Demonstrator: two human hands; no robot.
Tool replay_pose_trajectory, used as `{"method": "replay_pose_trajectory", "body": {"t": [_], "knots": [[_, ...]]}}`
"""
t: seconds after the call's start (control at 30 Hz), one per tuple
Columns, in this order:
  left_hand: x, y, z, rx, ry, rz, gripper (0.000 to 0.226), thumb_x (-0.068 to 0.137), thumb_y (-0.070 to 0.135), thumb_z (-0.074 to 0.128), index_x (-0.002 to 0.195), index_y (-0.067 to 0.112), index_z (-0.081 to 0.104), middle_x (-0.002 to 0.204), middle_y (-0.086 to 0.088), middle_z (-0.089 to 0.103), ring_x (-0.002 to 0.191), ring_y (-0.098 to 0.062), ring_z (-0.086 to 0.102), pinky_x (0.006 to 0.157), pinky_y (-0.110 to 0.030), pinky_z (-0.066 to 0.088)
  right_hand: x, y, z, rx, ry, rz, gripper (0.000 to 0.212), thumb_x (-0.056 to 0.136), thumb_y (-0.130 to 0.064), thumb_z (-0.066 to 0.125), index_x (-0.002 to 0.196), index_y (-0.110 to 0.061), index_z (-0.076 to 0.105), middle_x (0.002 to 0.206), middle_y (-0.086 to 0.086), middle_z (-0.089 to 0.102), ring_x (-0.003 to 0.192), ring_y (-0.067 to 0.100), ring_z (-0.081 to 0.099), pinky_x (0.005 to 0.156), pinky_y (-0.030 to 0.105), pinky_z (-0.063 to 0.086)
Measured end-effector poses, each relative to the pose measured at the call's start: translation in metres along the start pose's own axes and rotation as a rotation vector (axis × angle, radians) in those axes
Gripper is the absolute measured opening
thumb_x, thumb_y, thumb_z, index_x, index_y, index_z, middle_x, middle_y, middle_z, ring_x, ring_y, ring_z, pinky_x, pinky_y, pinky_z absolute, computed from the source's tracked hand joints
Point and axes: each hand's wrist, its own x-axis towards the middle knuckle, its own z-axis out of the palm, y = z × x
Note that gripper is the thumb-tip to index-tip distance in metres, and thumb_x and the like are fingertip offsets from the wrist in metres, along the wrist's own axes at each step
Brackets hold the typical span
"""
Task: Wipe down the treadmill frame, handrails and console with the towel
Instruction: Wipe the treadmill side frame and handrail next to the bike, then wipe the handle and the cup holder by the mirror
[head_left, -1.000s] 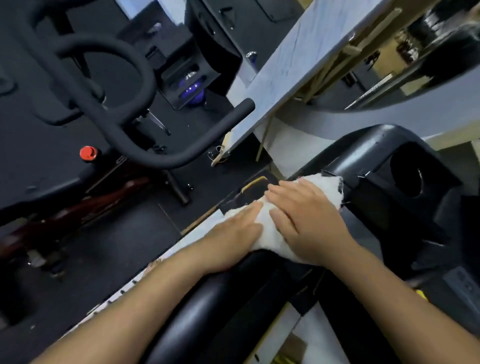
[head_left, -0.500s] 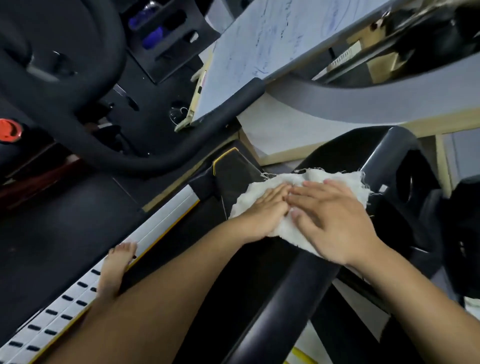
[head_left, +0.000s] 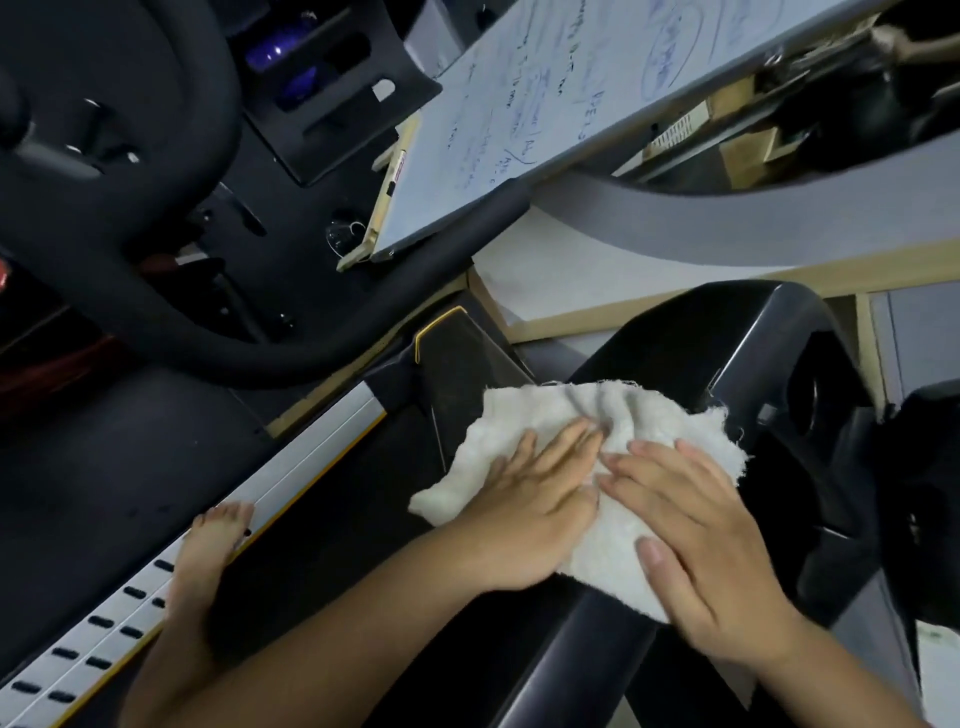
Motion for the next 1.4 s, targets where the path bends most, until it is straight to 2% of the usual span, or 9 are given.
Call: {"method": "replay_pose_trajectory", "body": {"t": [0.23, 0.43, 0.53, 0.77, 0.97, 1.07, 1.13, 1.23, 1.4], "knots": [[0.085, 0.022, -0.012, 0.041, 0.05, 0.041, 0.052, 0.109, 0.019, 0.018, 0.157, 0.021, 0.001, 0.165, 0.009, -0.005, 0.147, 0.003, -0.007, 0.123, -0.028, -0.006, 0.024, 0.034, -0.006, -0.015, 0.095, 0.197, 0.046, 0.097, -0.03, 0.034, 0.134, -0.017, 0.058, 0.142, -0.003, 0.052, 0.14, 0.016, 0.036, 0.118, 0.047, 0.02], [0.025, 0.014, 0.005, 0.283, 0.06, 0.155, 0.048, 0.108, 0.027, 0.019, 0.147, 0.03, -0.007, 0.146, 0.029, -0.017, 0.139, 0.01, -0.012, 0.108, -0.004, -0.013, -0.019, -0.017, 0.017, 0.113, 0.201, 0.227, 0.047, 0.098, -0.029, 0.034, 0.142, -0.018, 0.047, 0.152, -0.005, 0.036, 0.148, 0.02, 0.017, 0.119, 0.052, 0.012], [0.014, 0.006, 0.017, 0.307, 0.25, 0.14, 0.05, 0.107, 0.029, 0.025, 0.156, 0.026, 0.014, 0.159, 0.02, 0.004, 0.151, -0.003, 0.004, 0.121, -0.018, 0.003, -0.025, -0.005, 0.018, 0.148, 0.206, 0.12, 0.047, 0.098, -0.03, 0.037, 0.141, -0.018, 0.049, 0.151, -0.004, 0.039, 0.147, 0.021, 0.021, 0.119, 0.052, 0.012], [0.061, 0.034, 0.004, 0.043, 0.17, -0.09, 0.047, 0.106, 0.014, 0.037, 0.146, -0.008, 0.029, 0.147, -0.01, 0.04, 0.145, -0.021, 0.031, 0.116, -0.025, 0.025, 0.008, 0.045, 0.011, 0.067, 0.297, 0.12, 0.047, 0.092, -0.028, 0.038, 0.132, -0.016, 0.059, 0.139, -0.002, 0.056, 0.136, 0.018, 0.04, 0.113, 0.048, 0.027], [0.021, 0.046, 0.022, -0.045, 0.246, 0.066, 0.041, 0.107, 0.042, 0.034, 0.147, 0.043, 0.039, 0.147, 0.021, 0.046, 0.139, 0.002, 0.038, 0.12, -0.034, 0.025, -0.003, 0.028, 0.04, 0.34, 0.658, 0.134, 0.035, 0.091, -0.022, 0.045, 0.113, -0.015, 0.072, 0.125, -0.003, 0.067, 0.128, 0.018, 0.049, 0.115, 0.039, 0.024], [-0.001, 0.056, 0.032, 0.281, 0.254, 0.068, 0.054, 0.101, 0.043, 0.03, 0.154, 0.04, 0.023, 0.158, 0.02, 0.03, 0.146, -0.003, 0.026, 0.122, -0.041, 0.019, -0.029, 0.027, 0.059, 0.393, 0.744, 0.0, 0.03, 0.095, -0.016, 0.048, 0.111, -0.007, 0.071, 0.123, 0.002, 0.067, 0.127, 0.02, 0.05, 0.116, 0.038, 0.025], [-0.016, 0.067, 0.055, 0.626, 0.355, -0.136, 0.07, 0.09, 0.055, 0.017, 0.157, 0.04, 0.006, 0.164, 0.018, 0.011, 0.148, -0.009, 0.023, 0.121, -0.039, 0.021, -0.046, 0.039, 0.062, 0.425, 0.733, -0.104, 0.029, 0.096, -0.015, 0.048, 0.109, -0.004, 0.07, 0.121, 0.006, 0.068, 0.125, 0.021, 0.053, 0.115, 0.038, 0.03], [-0.024, 0.088, 0.118, 1.23, 0.515, -0.365, 0.079, 0.085, 0.056, -0.007, 0.157, 0.024, -0.007, 0.166, -0.007, -0.004, 0.14, -0.043, 0.026, 0.112, -0.05, 0.028, -0.075, 0.064, 0.045, 0.447, 0.518, -0.156, 0.033, 0.097, -0.024, 0.048, 0.114, -0.006, 0.069, 0.124, 0.006, 0.067, 0.126, 0.02, 0.055, 0.108, 0.038, 0.04], [-0.008, 0.098, 0.211, 1.34, 0.461, -0.335, 0.065, 0.099, 0.047, 0.004, 0.157, 0.02, -0.001, 0.166, -0.011, -0.004, 0.146, -0.05, 0.007, 0.113, -0.057, 0.017, -0.139, 0.118, 0.024, 0.076, 0.097, -0.104, 0.027, 0.1, -0.03, 0.045, 0.112, -0.016, 0.065, 0.119, 0.002, 0.065, 0.115, 0.021, 0.058, 0.098, 0.042, 0.045]]}}
